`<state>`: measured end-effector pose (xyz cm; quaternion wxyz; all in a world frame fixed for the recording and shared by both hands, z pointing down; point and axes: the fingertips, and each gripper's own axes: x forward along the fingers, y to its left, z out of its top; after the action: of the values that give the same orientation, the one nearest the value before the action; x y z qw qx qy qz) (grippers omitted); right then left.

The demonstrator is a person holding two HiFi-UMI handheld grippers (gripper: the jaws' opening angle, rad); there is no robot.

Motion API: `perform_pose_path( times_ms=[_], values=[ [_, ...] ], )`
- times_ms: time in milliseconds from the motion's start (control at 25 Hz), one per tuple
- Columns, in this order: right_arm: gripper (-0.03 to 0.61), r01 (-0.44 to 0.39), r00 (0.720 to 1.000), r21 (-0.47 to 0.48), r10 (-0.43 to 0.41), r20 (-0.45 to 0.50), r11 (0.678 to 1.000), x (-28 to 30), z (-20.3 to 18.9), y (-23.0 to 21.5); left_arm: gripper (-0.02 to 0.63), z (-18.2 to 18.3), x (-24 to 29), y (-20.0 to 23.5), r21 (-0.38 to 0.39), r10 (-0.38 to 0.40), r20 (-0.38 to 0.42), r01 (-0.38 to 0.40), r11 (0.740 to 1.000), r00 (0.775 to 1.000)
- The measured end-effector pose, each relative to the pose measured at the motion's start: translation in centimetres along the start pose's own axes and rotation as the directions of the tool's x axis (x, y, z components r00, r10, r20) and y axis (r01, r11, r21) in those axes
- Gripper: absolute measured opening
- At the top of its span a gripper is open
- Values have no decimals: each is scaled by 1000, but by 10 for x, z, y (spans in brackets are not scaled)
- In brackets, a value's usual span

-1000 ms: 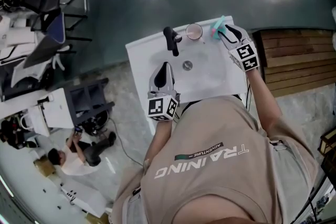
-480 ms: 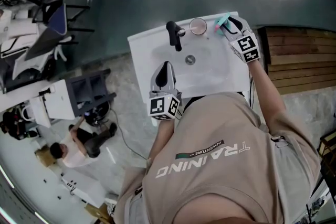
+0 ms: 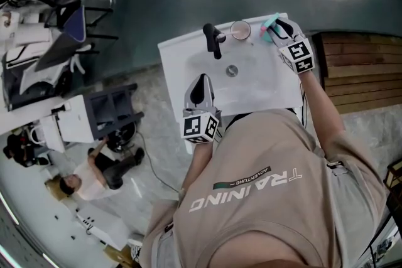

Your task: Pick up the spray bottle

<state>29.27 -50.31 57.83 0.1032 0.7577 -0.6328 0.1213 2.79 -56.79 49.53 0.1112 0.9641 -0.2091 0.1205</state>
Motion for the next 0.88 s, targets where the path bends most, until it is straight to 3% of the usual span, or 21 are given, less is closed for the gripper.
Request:
perform_pose_path(
  times_ms=[440, 880],
  values=[
    [133, 13, 998, 60, -17, 66, 998, -47, 35, 16, 15, -6, 0, -3, 21, -73, 29, 72, 997, 997],
    [133, 31, 992, 12, -32, 121, 999, -106, 73, 61, 15, -5, -6, -7, 88, -165, 41, 161, 983, 986]
  ],
)
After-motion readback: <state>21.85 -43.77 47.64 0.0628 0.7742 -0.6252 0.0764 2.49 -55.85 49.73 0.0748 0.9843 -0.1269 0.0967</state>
